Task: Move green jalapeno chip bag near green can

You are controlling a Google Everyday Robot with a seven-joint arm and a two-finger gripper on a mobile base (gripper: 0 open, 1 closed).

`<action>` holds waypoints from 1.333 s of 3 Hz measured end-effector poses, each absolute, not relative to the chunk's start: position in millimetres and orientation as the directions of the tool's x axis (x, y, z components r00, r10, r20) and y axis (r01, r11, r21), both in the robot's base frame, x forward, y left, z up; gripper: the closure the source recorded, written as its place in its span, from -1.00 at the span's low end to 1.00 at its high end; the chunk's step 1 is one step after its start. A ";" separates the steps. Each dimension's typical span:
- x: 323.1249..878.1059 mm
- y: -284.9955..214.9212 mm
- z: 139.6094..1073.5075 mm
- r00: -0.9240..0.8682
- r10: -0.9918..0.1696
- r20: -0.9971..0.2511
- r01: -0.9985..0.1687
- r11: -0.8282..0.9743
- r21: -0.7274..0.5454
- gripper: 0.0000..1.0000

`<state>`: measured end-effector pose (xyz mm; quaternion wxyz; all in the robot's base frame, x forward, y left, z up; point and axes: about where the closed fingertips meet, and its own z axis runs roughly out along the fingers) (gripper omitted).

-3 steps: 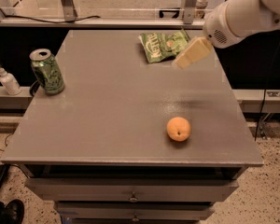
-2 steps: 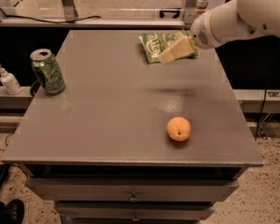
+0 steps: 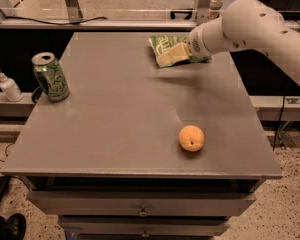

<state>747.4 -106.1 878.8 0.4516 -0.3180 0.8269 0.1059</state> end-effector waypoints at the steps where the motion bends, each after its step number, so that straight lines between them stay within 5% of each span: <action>1: 765.5 -120.5 852.2 -0.418 -0.440 -0.795 -0.598 0.792 -0.124 -1.00; 4: 771.3 -157.8 842.7 -0.396 -0.485 -0.780 -0.571 0.795 -0.204 0.30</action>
Offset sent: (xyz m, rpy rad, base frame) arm 0.0316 -0.0719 -0.0626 -0.0994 0.0282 -0.1056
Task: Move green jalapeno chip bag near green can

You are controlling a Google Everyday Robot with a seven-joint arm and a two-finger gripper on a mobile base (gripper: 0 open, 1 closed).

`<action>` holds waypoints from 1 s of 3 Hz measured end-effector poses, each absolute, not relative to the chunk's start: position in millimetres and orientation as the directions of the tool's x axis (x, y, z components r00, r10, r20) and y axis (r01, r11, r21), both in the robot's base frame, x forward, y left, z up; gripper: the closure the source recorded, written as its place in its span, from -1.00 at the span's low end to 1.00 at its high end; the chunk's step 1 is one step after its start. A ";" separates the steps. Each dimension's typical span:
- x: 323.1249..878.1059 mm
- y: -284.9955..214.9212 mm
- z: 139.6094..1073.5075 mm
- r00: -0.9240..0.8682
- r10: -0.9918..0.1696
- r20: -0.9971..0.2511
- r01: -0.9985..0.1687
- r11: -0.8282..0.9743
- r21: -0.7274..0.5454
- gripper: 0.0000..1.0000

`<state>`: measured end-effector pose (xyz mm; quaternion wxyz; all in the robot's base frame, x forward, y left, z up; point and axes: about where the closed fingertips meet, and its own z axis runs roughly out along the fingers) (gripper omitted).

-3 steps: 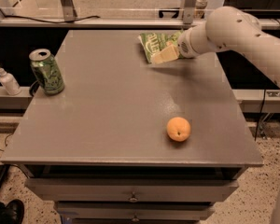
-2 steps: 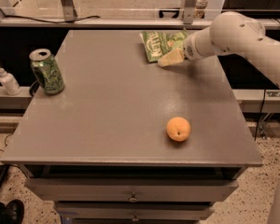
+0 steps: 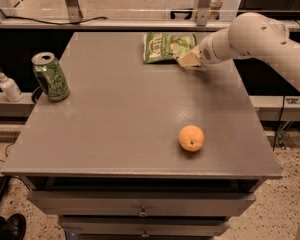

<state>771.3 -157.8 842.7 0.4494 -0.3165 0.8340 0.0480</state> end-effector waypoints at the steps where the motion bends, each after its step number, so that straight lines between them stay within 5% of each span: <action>1: 761.2 -152.2 868.8 -0.331 -0.502 -0.799 -0.573 0.780 -0.253 0.74; 2: 745.3 -144.5 903.1 -0.245 -0.516 -0.821 -0.562 0.765 -0.313 1.00; 3: 731.0 -136.4 928.3 -0.181 -0.519 -0.836 -0.556 0.755 -0.348 1.00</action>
Offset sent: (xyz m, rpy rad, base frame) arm -0.0476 0.0198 0.1064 -0.0319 -0.2826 0.0607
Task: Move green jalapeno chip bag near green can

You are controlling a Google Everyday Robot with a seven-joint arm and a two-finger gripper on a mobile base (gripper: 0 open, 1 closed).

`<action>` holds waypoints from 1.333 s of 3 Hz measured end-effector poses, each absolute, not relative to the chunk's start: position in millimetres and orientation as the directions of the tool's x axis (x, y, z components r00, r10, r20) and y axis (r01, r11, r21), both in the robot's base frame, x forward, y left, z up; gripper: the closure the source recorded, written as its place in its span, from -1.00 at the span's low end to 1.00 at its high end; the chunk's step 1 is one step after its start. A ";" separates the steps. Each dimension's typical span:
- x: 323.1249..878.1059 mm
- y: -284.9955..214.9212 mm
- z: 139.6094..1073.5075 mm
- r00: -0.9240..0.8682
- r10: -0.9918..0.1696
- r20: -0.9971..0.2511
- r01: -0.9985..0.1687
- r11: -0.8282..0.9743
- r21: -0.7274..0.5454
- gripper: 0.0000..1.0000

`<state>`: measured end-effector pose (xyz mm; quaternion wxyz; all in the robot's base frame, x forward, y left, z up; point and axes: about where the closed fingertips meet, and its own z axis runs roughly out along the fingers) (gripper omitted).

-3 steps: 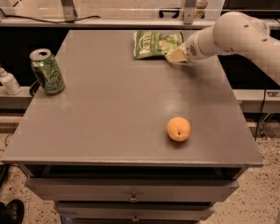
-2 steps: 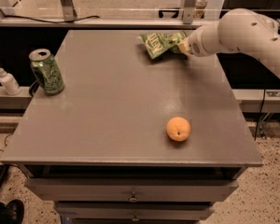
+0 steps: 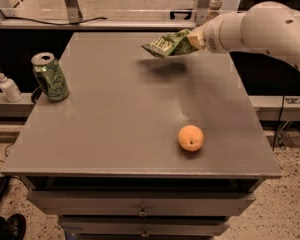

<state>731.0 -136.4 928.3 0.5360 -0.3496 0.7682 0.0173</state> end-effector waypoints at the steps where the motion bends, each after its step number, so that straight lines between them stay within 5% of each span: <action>1: 713.1 -120.3 953.8 -0.111 -0.510 -0.853 -0.564 0.739 -0.368 1.00; 4: 663.4 -19.6 992.7 0.063 -0.438 -0.897 -0.672 0.646 -0.363 1.00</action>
Offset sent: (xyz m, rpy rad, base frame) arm -0.0566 0.0638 0.0738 0.0760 -0.1611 0.1477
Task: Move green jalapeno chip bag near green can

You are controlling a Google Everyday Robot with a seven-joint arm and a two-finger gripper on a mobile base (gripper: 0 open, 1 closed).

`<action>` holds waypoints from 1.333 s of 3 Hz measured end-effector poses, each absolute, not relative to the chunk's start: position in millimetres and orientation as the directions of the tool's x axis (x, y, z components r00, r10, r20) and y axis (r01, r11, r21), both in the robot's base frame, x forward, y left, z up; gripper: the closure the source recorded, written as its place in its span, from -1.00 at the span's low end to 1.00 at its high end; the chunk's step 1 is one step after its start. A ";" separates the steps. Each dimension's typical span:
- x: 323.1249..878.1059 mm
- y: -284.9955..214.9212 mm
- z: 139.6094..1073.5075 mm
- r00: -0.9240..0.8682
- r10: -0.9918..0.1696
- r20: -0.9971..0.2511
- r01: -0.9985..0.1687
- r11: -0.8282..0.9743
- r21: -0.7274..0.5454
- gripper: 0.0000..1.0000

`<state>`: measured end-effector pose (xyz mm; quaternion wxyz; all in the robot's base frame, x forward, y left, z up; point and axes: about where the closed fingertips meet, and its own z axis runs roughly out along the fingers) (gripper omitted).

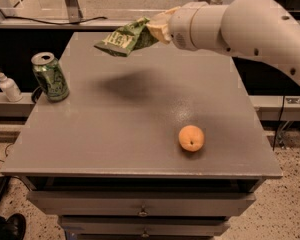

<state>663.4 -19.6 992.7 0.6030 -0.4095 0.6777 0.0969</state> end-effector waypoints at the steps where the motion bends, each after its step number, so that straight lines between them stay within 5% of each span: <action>1: 657.3 20.8 992.5 0.104 -0.420 -0.902 -0.698 0.615 -0.367 1.00; 4: 663.3 102.5 940.8 0.152 -0.405 -0.902 -0.751 0.546 -0.372 1.00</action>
Offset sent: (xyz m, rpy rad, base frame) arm -0.0105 0.1203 -0.0302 0.0237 -0.0596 0.1475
